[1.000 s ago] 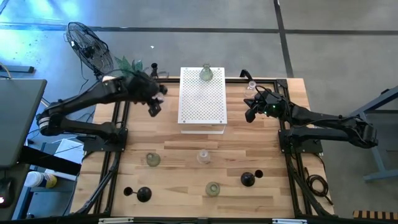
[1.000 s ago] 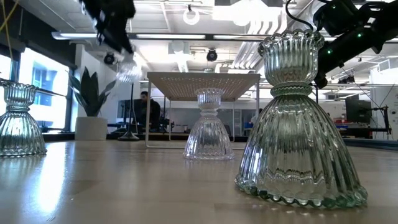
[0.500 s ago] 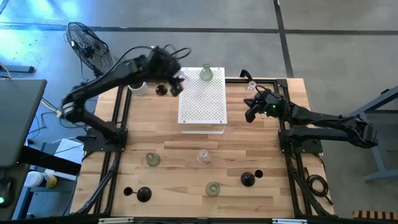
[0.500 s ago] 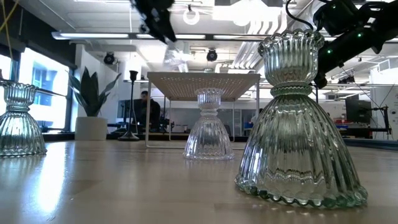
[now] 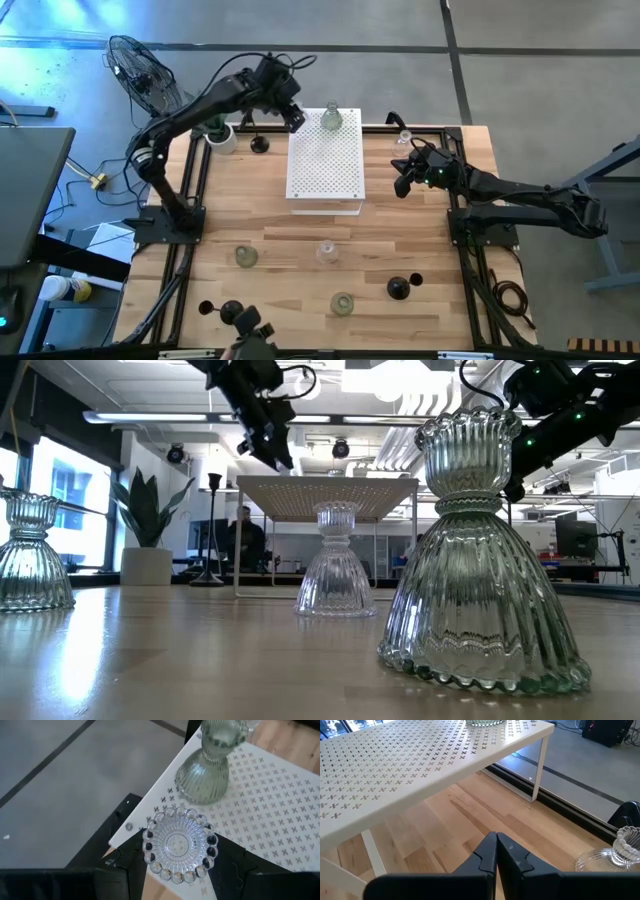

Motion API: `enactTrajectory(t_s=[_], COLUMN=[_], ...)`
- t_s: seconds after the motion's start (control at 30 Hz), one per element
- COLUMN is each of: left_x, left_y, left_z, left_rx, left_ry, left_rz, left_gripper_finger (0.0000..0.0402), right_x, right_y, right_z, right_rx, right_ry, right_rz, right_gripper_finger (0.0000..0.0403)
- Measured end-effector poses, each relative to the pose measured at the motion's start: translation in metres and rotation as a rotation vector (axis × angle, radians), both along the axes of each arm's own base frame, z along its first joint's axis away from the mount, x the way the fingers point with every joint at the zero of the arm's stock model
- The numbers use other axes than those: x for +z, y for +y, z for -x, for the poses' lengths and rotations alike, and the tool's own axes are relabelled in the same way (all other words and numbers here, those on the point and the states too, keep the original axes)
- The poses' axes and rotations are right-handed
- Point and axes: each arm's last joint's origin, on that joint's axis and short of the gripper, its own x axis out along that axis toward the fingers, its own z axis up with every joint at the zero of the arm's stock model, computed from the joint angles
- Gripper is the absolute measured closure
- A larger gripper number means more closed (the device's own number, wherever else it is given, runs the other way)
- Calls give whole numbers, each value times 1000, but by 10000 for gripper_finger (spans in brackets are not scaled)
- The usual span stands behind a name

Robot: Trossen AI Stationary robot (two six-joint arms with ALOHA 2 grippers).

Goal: Pick & Place candle stick holders
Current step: Put the top left transparent candle holder on the shelf

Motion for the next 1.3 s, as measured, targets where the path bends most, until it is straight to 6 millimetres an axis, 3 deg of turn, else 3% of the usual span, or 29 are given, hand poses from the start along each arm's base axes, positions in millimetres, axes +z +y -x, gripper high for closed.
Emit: enactTrajectory(t_s=[0.37, 0.57, 0.93, 1.3], left_x=[-2, -16, -16, -16], left_y=[8, 21, 20, 21], left_z=[-4, -5, -6, -6], left_rx=[-8, 16, 13, 38], left_ry=[-22, 14, 19, 31], left_rz=[-40, -14, -23, -43], left_gripper_finger=[238, 238, 237, 179], right_x=[0, 0, 0, 0], right_y=[0, 0, 0, 0], right_z=[0, 0, 0, 0], right_rx=[1, 5, 8, 7], right_ry=[0, -1, -1, -1], right_rz=[1, -2, -2, -2], right_gripper_finger=[402, 401, 402, 402])
